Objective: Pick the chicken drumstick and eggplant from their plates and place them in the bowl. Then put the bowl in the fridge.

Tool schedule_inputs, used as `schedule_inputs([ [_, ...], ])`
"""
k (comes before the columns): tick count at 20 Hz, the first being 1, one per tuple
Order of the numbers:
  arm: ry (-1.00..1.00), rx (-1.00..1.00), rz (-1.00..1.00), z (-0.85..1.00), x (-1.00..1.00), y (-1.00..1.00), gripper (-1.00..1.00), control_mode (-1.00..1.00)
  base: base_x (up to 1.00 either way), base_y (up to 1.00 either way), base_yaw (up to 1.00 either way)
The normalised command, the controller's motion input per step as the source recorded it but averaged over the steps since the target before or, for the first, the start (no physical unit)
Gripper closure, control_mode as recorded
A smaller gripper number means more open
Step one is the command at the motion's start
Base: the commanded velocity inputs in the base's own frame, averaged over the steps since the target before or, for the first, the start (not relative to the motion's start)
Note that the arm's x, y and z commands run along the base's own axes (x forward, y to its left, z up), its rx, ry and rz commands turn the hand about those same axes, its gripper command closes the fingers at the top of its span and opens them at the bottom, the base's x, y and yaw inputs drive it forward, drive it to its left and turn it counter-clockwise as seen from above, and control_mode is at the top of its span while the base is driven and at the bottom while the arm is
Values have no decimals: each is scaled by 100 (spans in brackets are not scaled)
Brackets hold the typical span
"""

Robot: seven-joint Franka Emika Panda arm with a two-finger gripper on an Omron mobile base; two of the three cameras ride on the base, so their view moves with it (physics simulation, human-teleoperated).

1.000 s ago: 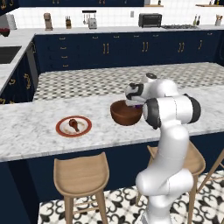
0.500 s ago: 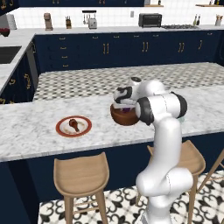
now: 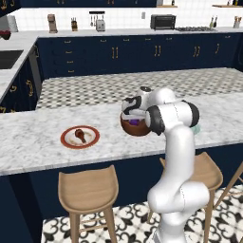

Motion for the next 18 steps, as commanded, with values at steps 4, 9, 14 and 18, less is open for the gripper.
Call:
schedule_inputs([
  [4,-1,0,0,62,-22,6,-100,-100,0,0,0],
  [9,-3,0,0,96,-41,22,-100,-100,0,0,0],
  [14,-9,0,0,52,-100,61,-100,-100,0,0,0],
  [18,-7,0,0,0,-100,100,-100,-100,0,0,0],
])
